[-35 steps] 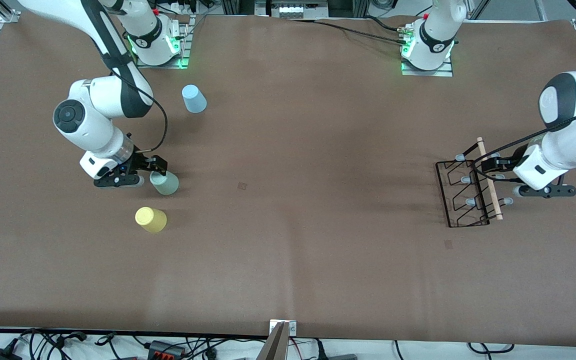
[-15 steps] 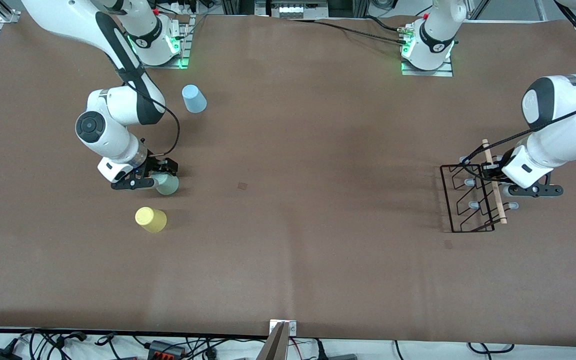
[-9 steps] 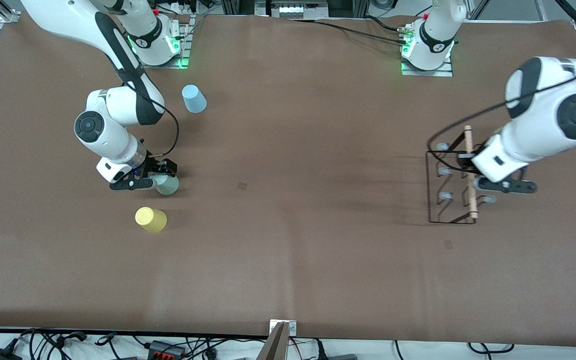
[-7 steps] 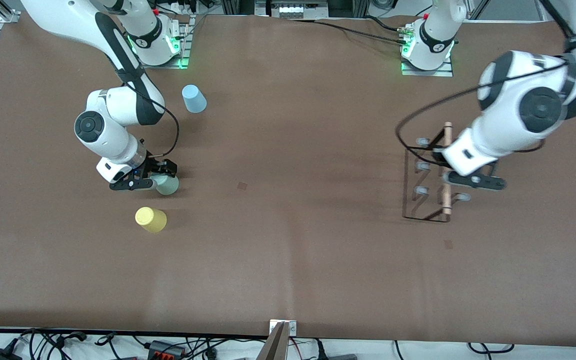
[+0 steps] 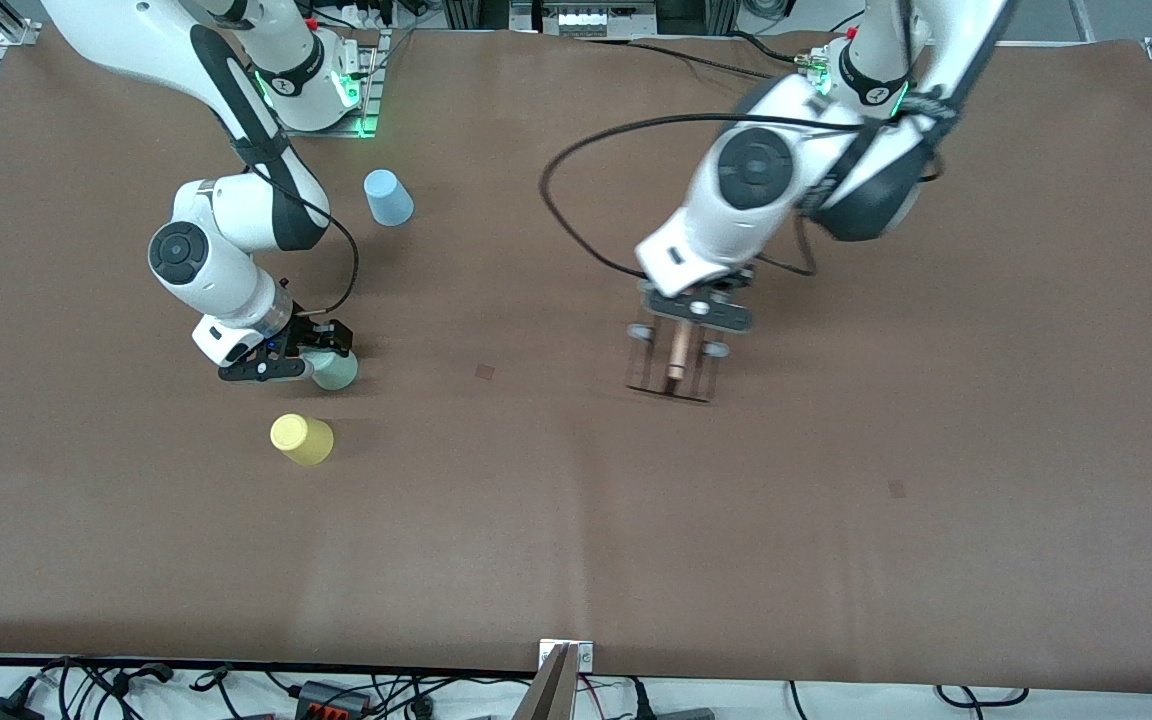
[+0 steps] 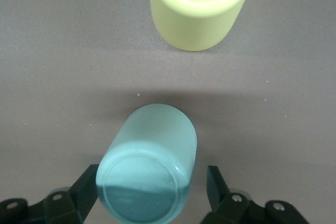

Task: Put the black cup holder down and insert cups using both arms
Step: 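Carry the rack with the left gripper while the right gripper lifts the cup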

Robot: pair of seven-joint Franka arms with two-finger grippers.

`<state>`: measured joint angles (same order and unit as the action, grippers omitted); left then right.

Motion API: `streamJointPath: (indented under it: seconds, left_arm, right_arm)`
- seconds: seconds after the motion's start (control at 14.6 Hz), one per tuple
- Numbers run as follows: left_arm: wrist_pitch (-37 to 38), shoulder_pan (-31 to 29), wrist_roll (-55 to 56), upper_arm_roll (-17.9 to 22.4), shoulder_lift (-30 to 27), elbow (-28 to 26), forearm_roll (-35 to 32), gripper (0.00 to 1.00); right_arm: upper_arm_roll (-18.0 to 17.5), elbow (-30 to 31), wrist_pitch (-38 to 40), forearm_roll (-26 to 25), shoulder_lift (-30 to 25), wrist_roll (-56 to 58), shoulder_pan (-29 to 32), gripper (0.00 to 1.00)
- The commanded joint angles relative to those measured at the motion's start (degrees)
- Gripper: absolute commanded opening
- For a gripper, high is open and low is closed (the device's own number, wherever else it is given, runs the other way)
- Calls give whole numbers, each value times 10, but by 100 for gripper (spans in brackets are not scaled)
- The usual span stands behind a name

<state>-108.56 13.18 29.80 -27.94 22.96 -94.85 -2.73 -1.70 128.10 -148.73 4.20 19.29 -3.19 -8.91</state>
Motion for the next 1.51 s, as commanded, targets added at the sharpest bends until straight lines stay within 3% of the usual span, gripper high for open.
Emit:
streamJointPath:
  seconds: [0.0, 0.34, 0.75, 0.82, 0.89, 0.96, 1.17, 1.44]
  left_arm:
    - [16, 61, 79, 4, 89, 109, -11, 1]
    - [-66, 98, 169, 4, 139, 129, -37, 1]
    - [-82, 101, 192, 5, 142, 129, -37, 5]
    - [-82, 100, 192, 5, 142, 129, -37, 22]
    - [-82, 100, 192, 6, 142, 128, -38, 58]
    - [-82, 100, 188, 6, 142, 128, -47, 100]
    - [-72, 95, 186, 5, 134, 130, -62, 100]
    - [24, 53, 121, 6, 81, 134, -63, 100]
  right_arm:
    - [-1, -6, -8, 5, 7, -4, -1, 71]
    - [-1, -7, -7, 5, 6, -3, -1, 38]
    - [-1, -13, 7, 3, -14, 15, 12, 18]
    - [-1, -14, 19, -3, -20, 16, 13, 16]
    - [-1, -14, 22, -3, -26, 19, 15, 15]
    - [-1, -14, 29, -3, -33, 19, 17, 13]
    - [-1, -15, 69, -4, -78, 27, 24, 9]
    - [-11, -23, 221, -1, -193, 11, 31, 6]
